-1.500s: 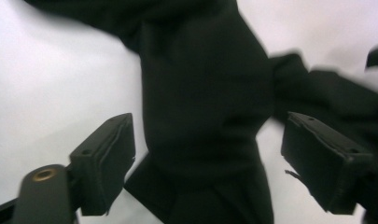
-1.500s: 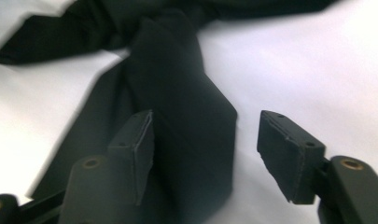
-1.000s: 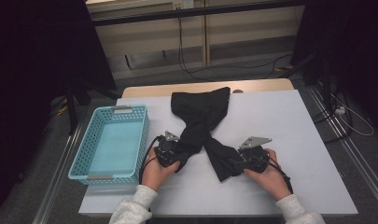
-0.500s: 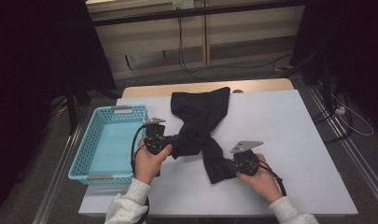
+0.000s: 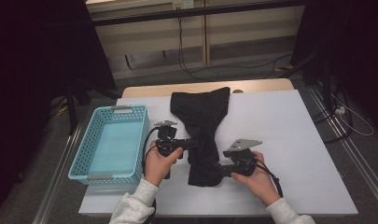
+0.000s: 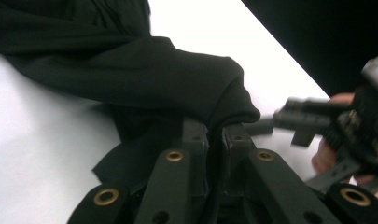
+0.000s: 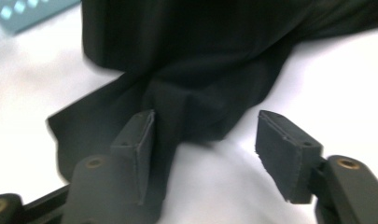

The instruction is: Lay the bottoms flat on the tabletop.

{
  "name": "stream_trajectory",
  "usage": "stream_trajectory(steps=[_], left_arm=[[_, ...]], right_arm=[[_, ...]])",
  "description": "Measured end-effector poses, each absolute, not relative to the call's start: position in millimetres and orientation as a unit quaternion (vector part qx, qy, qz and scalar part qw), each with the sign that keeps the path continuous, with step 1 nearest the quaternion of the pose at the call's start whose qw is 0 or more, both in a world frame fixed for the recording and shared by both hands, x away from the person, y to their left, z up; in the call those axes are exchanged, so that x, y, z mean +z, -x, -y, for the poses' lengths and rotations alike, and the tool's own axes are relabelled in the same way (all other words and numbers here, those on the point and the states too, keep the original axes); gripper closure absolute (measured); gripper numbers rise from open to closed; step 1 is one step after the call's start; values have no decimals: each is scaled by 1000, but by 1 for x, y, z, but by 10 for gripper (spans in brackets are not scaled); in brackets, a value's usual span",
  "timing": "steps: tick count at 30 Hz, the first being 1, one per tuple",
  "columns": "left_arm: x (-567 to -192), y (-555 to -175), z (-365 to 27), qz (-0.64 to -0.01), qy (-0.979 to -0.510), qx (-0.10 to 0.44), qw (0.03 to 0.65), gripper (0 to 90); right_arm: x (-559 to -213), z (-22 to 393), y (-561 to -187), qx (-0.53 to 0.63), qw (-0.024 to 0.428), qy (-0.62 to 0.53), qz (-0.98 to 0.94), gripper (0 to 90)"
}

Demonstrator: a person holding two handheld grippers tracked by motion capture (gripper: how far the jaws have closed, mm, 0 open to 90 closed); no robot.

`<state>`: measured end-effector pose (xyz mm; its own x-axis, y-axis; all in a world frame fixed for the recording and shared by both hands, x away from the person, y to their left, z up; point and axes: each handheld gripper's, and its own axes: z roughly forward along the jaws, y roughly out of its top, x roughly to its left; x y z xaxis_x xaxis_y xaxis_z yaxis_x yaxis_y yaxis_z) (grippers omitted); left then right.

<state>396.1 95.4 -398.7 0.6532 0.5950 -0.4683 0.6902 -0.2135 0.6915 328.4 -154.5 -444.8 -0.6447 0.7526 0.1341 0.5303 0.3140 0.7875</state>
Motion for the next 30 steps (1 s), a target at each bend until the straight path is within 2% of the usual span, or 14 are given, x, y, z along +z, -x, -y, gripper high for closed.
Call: stream_trajectory(steps=[7,10,15,16,18,21,24,28,29,30], left_arm=[[-407,-395,-90,-398,-793,-54,458,805],[-410,-395,-89,-396,-796,-56,455,800],[-407,-392,-95,-396,-798,-51,451,789],[-408,-392,-95,-398,-797,-48,452,790],[-410,-392,-99,-404,-797,-50,445,814],[-408,-390,-106,-412,-794,-44,446,818],[-406,-389,-113,-417,-792,-39,445,803],[-404,-389,-123,-434,-779,-26,451,727],[-401,-390,-126,-440,-774,-16,455,660],[-398,-390,-129,-448,-766,-1,462,553]], right_arm=[[-440,155,-336,426,177,-399,-793,388],[-445,155,-347,438,163,-423,-776,429],[-445,147,-362,441,172,-418,-775,493],[-445,146,-364,442,175,-418,-774,517],[-445,144,-366,444,177,-416,-774,682],[-444,141,-367,452,170,-398,-780,880],[-439,136,-367,469,169,-381,-779,900],[-433,125,-363,480,158,-351,-788,900],[-432,121,-361,481,162,-344,-790,900],[-431,118,-359,481,163,-335,-794,900]])
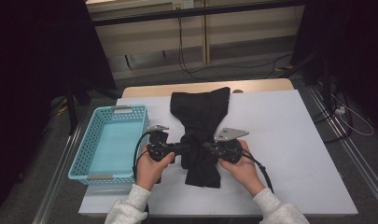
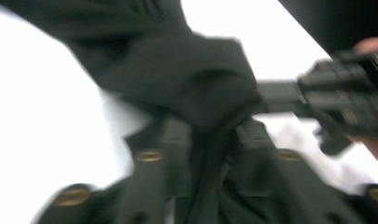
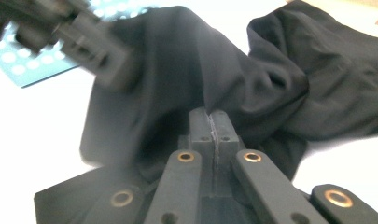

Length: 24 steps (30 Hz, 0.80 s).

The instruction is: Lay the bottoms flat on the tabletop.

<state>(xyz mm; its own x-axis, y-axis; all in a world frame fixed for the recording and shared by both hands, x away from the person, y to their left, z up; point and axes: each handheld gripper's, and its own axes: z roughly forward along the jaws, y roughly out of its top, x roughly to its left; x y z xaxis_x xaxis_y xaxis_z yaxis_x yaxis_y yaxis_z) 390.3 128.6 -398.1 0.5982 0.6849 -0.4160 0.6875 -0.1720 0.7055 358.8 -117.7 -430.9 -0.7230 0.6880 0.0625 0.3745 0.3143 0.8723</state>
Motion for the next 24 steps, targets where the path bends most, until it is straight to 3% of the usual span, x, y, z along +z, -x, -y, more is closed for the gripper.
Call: stream_trajectory(steps=[2,6,10,15,18,22,24], left_arm=[[-392,-391,-135,-458,-751,41,474,343],[-388,-393,-139,-464,-743,64,478,242],[-400,-395,-133,-462,-760,54,454,266],[-413,-396,-123,-456,-780,45,427,286],[-422,-396,-114,-448,-787,44,421,293],[-436,-396,-102,-443,-805,33,393,344],[-441,-395,-98,-442,-811,32,382,438]], right_arm=[[-431,110,-355,481,160,-320,-801,900],[-438,89,-346,465,137,-289,-825,900],[-444,76,-340,454,117,-279,-838,811],[-435,93,-339,439,150,-305,-832,607],[-431,112,-338,429,169,-322,-827,597],[-437,125,-337,414,160,-337,-830,583],[-444,123,-337,403,145,-336,-839,563]])
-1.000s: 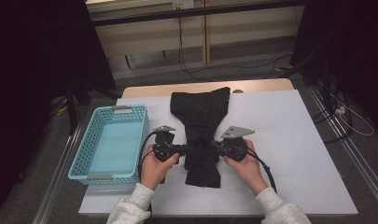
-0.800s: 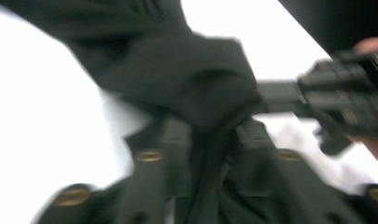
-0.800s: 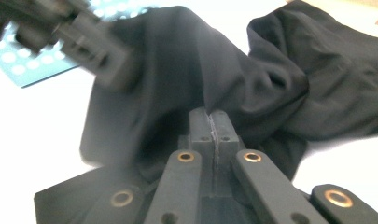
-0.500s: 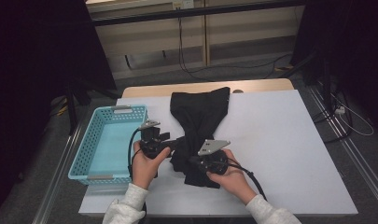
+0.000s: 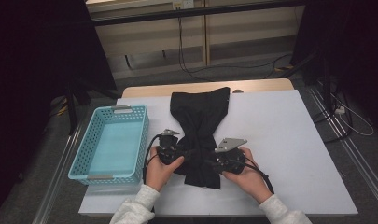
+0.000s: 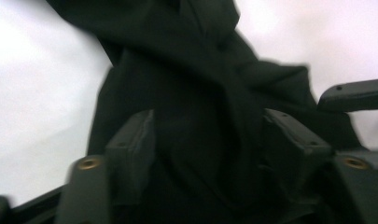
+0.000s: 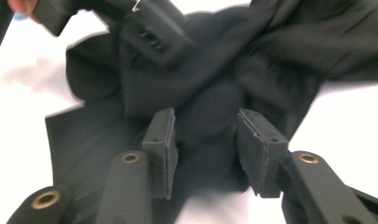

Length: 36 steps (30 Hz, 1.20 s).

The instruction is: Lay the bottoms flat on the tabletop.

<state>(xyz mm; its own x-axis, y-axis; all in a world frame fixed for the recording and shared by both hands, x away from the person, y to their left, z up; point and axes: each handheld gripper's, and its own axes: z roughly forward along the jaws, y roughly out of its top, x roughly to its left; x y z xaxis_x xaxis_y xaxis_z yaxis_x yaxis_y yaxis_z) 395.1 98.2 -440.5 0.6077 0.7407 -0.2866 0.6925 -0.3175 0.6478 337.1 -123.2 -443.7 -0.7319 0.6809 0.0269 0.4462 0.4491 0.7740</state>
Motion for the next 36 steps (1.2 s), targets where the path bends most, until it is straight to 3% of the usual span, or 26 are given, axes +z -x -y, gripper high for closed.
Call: stream_trajectory(steps=[3,4,6,7,15,23,29,36], left_arm=[[-441,-394,-96,-444,-814,37,373,623],[-440,-395,-97,-444,-815,28,372,721],[-440,-394,-99,-444,-818,29,366,825],[-440,-394,-100,-448,-816,27,364,856],[-410,-399,-134,-478,-778,58,403,876],[-409,-402,-144,-495,-764,66,409,876],[-412,-403,-144,-496,-767,65,401,875],[-413,-404,-143,-497,-768,67,398,875]], right_arm=[[-450,116,-338,383,147,-333,-849,578],[-452,114,-338,378,146,-330,-853,628],[-456,113,-340,383,140,-331,-851,794],[-455,114,-341,384,135,-329,-852,825],[-442,141,-344,388,143,-355,-838,869],[-435,178,-347,395,151,-393,-817,868],[-431,180,-346,414,139,-384,-814,814],[-421,185,-348,416,173,-405,-796,698]])
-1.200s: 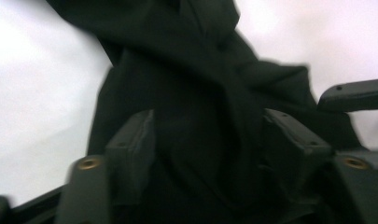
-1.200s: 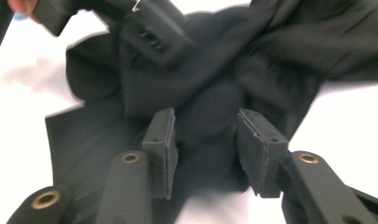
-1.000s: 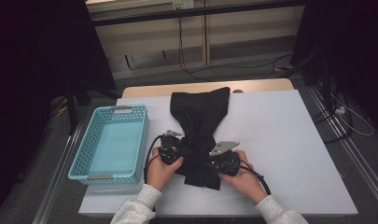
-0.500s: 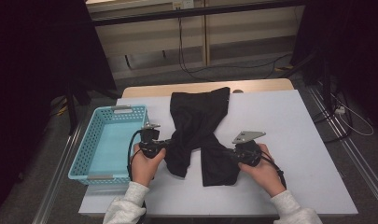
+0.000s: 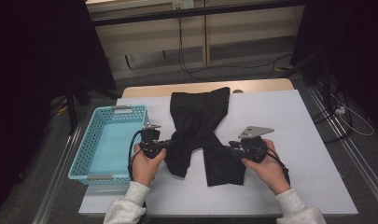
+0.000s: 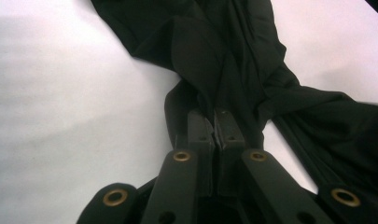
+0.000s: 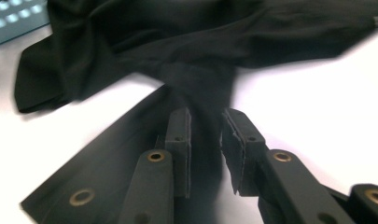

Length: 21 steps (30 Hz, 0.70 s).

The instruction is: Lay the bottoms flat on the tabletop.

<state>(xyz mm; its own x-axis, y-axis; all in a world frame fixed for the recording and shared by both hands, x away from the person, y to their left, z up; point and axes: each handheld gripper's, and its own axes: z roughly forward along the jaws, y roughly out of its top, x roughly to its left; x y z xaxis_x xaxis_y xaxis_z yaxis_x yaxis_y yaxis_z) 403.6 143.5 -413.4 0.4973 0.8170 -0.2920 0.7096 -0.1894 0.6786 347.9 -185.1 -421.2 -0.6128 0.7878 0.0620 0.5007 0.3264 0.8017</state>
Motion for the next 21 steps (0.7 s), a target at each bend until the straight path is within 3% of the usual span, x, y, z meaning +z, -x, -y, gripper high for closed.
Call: stream_trajectory(steps=[5,10,17,19,21], left_arm=[[-415,-404,-142,-494,-772,62,396,874],[-416,-404,-140,-492,-773,57,397,871],[-416,-403,-140,-494,-773,60,395,870],[-417,-403,-138,-492,-774,58,394,869],[-418,-403,-136,-491,-775,57,393,868]], right_arm=[[-428,200,-353,399,188,-436,-784,664],[-448,196,-359,373,161,-448,-797,622],[-456,183,-356,366,142,-441,-807,653],[-456,178,-355,367,139,-432,-812,723],[-458,175,-355,383,112,-428,-811,892]])
